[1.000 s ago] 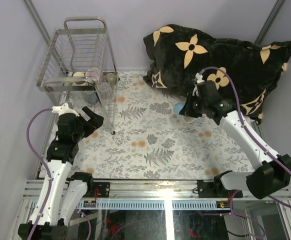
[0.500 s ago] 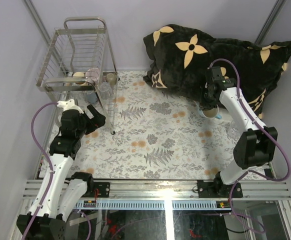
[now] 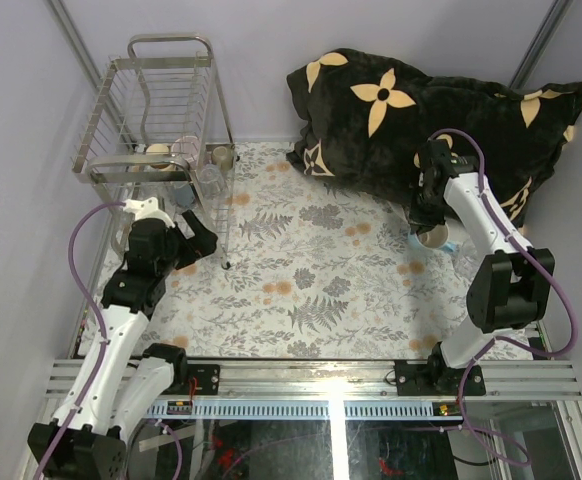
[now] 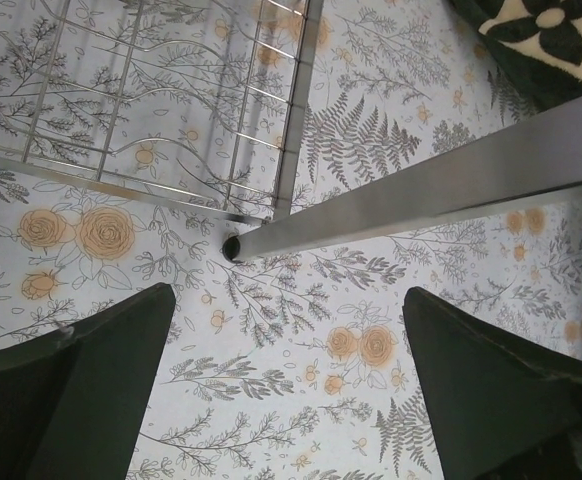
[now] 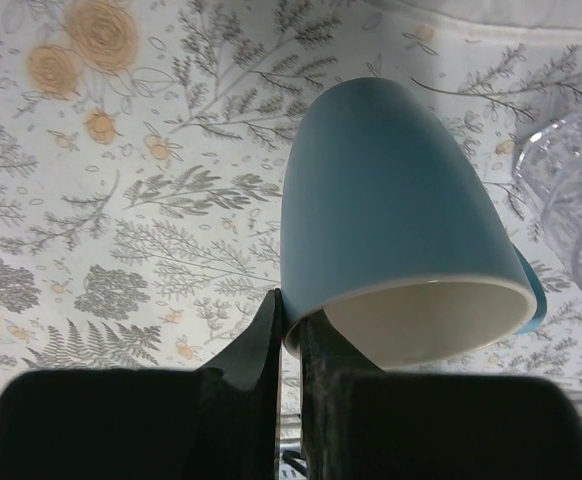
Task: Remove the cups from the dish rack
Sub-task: Place the cup at the center of the board.
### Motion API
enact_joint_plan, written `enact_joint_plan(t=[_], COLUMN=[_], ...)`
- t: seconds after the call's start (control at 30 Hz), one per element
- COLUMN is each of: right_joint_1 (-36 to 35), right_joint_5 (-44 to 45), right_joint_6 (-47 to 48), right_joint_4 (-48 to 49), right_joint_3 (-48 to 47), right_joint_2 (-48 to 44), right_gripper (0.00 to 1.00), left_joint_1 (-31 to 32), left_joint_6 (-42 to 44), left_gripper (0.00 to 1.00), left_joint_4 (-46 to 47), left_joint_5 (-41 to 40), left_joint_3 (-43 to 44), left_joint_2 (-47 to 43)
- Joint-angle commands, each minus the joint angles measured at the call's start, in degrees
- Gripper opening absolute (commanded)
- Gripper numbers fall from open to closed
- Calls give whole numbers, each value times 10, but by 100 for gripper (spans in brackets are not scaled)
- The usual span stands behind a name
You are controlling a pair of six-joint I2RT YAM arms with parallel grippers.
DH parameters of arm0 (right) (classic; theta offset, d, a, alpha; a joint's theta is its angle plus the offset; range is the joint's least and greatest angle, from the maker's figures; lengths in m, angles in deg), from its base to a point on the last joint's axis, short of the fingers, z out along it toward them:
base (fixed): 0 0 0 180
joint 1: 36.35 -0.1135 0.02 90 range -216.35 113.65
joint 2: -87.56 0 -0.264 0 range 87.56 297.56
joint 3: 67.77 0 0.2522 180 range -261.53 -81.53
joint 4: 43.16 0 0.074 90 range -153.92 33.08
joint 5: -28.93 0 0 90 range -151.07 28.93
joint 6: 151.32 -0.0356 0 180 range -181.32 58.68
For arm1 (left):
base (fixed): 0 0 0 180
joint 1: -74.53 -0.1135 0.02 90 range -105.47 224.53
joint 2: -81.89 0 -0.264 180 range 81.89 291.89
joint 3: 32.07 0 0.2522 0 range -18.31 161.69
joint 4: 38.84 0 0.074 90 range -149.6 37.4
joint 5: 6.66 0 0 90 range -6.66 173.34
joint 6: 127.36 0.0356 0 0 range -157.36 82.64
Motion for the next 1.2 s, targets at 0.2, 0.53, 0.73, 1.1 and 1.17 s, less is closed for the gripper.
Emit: enact_joint_plan(t=[0.2,0.53,0.73,1.1,1.17], right_joint_1=[8,8,9,8,9], right_joint_5=[38,15,6,21,21], right_joint_6=[42,45,48,41,39], right_joint_4=[-69,-65,-57,-57,-58], right_joint_3=[-1,26,24,13,3], right_joint_2=[15,40,63,58,50], right_gripper=[0,0,0,35,39], left_joint_1=[35,45,44,44,44], left_joint_6=[32,31,29,26,25], left_gripper=[100,100,100,100,100], left_joint_4=[34,34,31,28,22], left_joint_5=[-39,-42,-42,-42,-41], left_joint_3=[16,12,12,12,17], left_joint_2=[17,19,20,26,29])
